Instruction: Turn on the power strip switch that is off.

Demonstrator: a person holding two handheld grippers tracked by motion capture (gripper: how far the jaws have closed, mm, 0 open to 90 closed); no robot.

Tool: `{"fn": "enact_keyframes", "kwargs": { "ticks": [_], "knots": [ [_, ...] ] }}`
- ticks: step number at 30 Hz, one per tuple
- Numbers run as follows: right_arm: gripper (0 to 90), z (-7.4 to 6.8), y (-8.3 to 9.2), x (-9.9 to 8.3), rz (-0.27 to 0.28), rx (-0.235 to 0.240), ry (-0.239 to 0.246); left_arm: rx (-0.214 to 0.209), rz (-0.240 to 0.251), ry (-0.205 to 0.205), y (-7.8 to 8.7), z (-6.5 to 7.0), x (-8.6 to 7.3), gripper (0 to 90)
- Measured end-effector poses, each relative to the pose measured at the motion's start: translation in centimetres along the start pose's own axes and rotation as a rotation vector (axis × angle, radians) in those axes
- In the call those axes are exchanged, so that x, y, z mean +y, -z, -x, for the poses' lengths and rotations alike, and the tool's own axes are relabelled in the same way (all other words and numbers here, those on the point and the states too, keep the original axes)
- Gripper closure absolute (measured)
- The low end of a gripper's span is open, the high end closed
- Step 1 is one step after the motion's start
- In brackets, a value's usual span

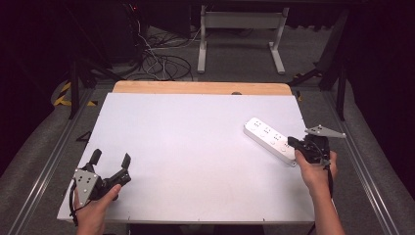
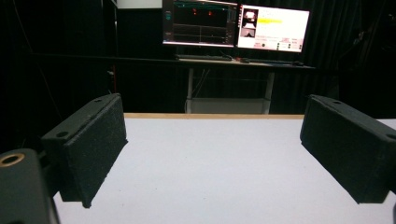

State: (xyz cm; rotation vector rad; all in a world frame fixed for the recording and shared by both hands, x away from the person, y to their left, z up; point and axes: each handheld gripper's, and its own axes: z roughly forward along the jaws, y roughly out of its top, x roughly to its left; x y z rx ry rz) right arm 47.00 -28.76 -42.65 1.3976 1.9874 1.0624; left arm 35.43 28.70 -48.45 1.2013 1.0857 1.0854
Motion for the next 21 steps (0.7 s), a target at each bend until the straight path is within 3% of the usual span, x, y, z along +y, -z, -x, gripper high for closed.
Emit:
{"fn": "enact_keyframes", "kwargs": {
  "ticks": [9,14,21],
  "knots": [
    [90.0,-0.1,-1.8,-0.1,-0.094,-0.011,0.011,-0.001,0.000,0.001,-0.1,-0.1,0.0,7.9],
    [90.0,-0.5,-2.6,-0.3,-0.143,-0.050,0.055,-0.004,-0.001,0.000,-0.1,0.0,0.0,7.9],
    [90.0,-0.8,-3.2,-0.4,-0.189,-0.061,0.068,-0.005,0.000,-0.001,-0.1,0.0,0.0,7.9]
  ]
}}
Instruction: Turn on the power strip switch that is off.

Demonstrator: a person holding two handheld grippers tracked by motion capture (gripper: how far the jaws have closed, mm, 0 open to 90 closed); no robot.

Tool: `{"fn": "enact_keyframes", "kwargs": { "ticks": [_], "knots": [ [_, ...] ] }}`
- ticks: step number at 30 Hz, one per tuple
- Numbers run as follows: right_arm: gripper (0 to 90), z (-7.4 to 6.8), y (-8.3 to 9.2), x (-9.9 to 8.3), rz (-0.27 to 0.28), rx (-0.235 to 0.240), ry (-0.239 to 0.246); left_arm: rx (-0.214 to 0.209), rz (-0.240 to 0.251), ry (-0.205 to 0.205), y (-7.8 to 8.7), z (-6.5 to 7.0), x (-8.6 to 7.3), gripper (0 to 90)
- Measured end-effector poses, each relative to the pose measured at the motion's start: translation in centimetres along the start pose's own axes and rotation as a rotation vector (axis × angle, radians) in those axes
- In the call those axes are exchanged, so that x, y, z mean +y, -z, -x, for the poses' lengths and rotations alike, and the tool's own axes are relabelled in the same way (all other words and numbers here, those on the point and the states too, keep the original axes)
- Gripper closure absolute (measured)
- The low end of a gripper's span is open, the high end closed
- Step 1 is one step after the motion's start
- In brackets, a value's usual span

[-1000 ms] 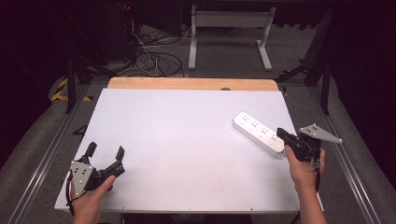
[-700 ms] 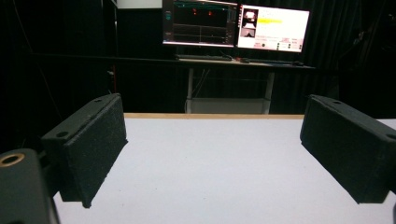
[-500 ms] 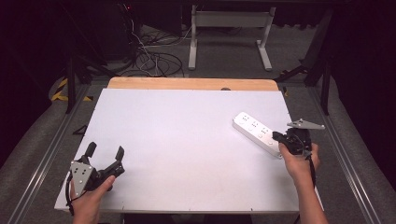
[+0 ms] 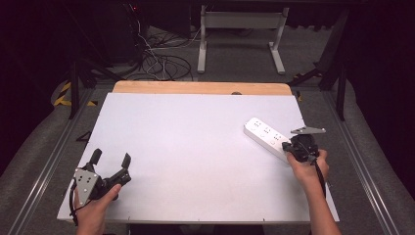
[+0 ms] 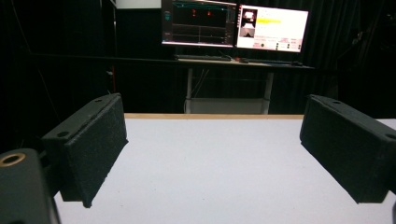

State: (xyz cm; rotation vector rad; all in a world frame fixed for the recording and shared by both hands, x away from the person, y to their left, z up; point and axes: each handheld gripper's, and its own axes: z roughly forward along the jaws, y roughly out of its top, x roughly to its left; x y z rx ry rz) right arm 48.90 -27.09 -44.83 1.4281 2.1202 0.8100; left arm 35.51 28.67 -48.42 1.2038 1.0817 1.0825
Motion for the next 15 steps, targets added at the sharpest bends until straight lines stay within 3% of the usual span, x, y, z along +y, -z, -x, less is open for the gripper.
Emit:
{"fn": "enact_keyframes", "kwargs": {
  "ticks": [15],
  "knots": [
    [90.0,-0.69,-0.32,0.21,-0.033,-0.043,0.042,-0.004,0.001,-0.002,-0.04,0.12,0.00,8.0]
  ]
}}
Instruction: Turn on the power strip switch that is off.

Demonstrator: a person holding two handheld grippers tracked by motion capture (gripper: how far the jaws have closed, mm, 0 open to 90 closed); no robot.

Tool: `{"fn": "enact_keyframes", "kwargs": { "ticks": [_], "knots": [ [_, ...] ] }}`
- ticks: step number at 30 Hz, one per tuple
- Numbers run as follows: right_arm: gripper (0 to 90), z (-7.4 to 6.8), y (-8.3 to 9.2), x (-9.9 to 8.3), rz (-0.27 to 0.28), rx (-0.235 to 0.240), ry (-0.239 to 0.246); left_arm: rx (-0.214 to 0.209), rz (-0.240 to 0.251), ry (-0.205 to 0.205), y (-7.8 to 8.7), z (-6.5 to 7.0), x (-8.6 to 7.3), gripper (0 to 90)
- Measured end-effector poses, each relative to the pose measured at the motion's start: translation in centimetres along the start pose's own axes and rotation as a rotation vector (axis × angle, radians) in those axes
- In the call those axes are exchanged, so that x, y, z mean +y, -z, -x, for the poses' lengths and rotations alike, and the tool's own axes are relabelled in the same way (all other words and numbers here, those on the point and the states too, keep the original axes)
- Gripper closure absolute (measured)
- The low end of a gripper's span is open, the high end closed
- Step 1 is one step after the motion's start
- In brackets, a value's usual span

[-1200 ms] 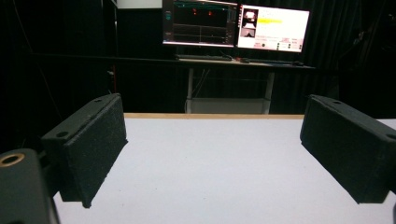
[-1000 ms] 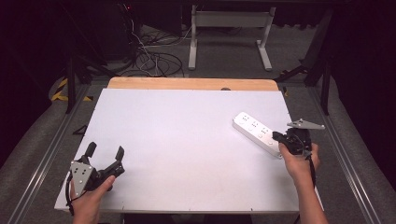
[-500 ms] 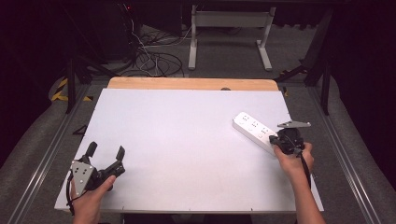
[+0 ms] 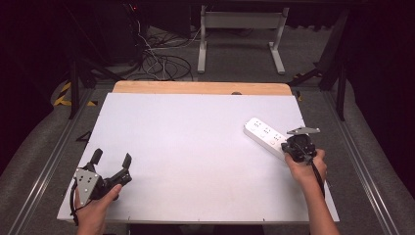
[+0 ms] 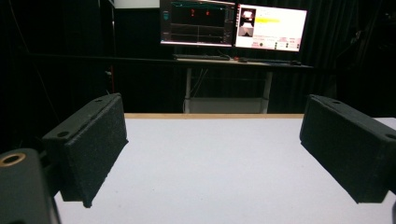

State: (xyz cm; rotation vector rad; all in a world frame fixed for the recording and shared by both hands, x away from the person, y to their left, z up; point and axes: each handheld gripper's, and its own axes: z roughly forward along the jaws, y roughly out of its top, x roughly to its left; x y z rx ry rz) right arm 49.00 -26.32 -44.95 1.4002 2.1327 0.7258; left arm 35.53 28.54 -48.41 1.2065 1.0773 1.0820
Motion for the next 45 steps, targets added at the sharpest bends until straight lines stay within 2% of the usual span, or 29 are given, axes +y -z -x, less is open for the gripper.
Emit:
{"fn": "enact_keyframes", "kwargs": {
  "ticks": [3,5,9,12,14,17,22,25,27,29,31,35,37,45],
  "knots": [
    [90.0,-0.2,-0.1,0.2,-0.019,-0.012,0.000,0.001,-0.002,0.000,0.0,-0.1,0.0,8.0],
    [90.0,-0.2,-0.1,0.3,-0.022,0.028,-0.022,-0.001,-0.001,0.004,0.0,0.0,0.0,8.0],
    [90.0,-1.0,-0.3,0.4,-0.016,-0.040,0.032,0.000,0.001,0.007,0.1,0.0,0.0,8.0],
    [90.0,-0.5,-0.3,0.3,-0.013,-0.007,-0.017,-0.001,0.000,0.005,0.1,-0.1,0.0,8.0],
    [90.0,-0.5,-0.2,0.2,-0.003,-0.015,-0.015,0.002,-0.002,0.002,0.2,-0.2,0.0,8.0],
    [90.0,-0.1,-0.1,-0.1,0.009,0.008,-0.042,0.004,-0.002,0.004,0.2,-0.2,0.0,8.1],
    [90.0,0.0,0.1,-0.5,0.011,0.008,-0.048,0.008,-0.002,0.003,0.3,-0.3,0.0,8.0],
    [90.0,-0.2,0.0,-0.2,-0.011,-0.005,-0.031,0.003,0.001,0.003,0.3,-0.1,0.0,8.1],
    [90.0,-0.1,-0.1,-0.1,-0.020,0.012,-0.046,0.004,-0.001,0.003,0.3,-0.1,0.0,8.1],
    [90.0,-0.3,-0.1,0.0,-0.026,-0.001,-0.036,0.002,0.000,0.003,0.2,-0.1,0.0,8.1],
    [90.0,-0.6,-0.2,0.0,-0.020,-0.021,-0.012,0.002,-0.001,0.001,0.2,-0.1,0.0,8.1],
    [90.0,-0.6,-0.3,-0.1,-0.011,-0.022,-0.018,0.003,0.001,0.002,0.3,-0.2,0.0,8.1],
    [90.0,-0.4,-0.2,-0.3,0.003,-0.009,-0.035,0.005,0.001,0.004,0.3,-0.3,0.0,8.1],
    [90.0,-0.1,-0.2,-0.7,0.034,0.015,-0.052,0.004,0.000,0.000,0.3,-0.1,0.0,8.1]
  ]
}}
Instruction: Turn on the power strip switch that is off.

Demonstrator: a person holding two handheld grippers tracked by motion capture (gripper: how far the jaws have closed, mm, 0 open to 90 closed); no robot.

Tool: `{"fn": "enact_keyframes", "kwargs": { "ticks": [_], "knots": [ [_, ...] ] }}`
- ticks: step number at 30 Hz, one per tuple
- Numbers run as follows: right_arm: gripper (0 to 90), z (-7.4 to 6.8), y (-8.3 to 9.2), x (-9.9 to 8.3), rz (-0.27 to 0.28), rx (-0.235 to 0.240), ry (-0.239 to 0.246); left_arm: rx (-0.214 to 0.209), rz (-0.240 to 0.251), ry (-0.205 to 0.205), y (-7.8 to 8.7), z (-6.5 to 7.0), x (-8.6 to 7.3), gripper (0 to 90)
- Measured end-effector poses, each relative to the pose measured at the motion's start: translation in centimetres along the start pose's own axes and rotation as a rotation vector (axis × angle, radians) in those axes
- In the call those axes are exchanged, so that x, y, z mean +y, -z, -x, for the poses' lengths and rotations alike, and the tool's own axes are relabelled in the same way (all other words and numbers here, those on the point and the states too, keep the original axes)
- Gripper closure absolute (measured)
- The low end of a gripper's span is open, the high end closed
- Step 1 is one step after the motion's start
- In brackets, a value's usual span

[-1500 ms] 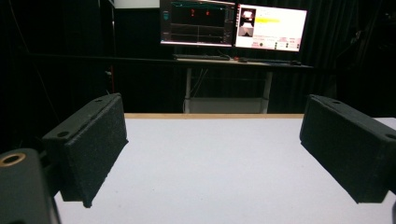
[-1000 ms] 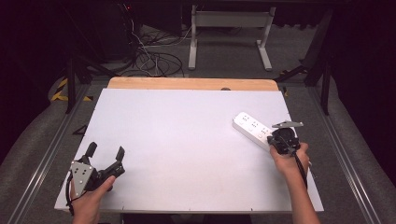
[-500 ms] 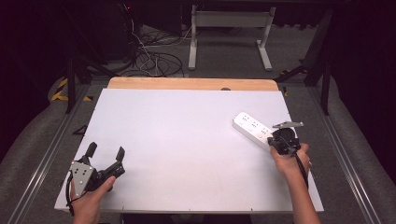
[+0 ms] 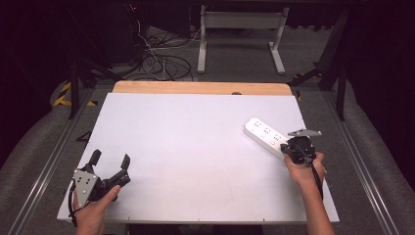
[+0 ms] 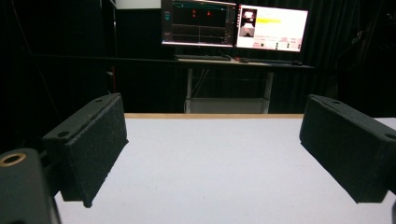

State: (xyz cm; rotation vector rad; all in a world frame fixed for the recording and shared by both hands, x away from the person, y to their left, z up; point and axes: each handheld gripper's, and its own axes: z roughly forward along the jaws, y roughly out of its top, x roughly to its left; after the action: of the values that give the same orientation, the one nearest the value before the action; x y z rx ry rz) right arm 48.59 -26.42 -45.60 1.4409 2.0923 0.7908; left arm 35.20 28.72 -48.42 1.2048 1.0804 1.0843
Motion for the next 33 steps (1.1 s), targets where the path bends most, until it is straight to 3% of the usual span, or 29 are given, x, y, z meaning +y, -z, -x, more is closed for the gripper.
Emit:
{"fn": "enact_keyframes", "kwargs": {
  "ticks": [10,13,14,16,19,26,33],
  "knots": [
    [90.0,0.2,0.1,-0.5,0.034,0.011,-0.002,0.001,-0.001,0.000,-0.1,0.0,0.0,8.2],
    [90.0,0.2,0.4,-0.6,0.052,0.011,0.019,-0.002,-0.001,0.000,-0.2,0.0,0.0,8.2],
    [90.0,0.1,0.6,-0.8,0.101,-0.023,0.054,-0.004,-0.001,0.000,-0.2,0.1,0.0,8.2],
    [90.0,0.5,1.0,-0.8,0.148,-0.006,0.025,-0.006,-0.002,-0.006,-0.3,0.1,0.0,8.2],
    [90.0,0.8,1.3,-0.8,0.156,0.011,0.003,-0.011,-0.005,-0.002,-0.4,0.1,0.0,8.2],
    [90.0,1.2,1.6,-1.2,0.159,0.010,-0.001,-0.015,-0.002,-0.007,-0.5,0.3,0.0,8.2],
    [90.0,1.2,1.7,-1.6,0.231,0.071,-0.001,-0.012,-0.001,-0.001,-0.3,0.3,0.1,8.5]
  ]
}}
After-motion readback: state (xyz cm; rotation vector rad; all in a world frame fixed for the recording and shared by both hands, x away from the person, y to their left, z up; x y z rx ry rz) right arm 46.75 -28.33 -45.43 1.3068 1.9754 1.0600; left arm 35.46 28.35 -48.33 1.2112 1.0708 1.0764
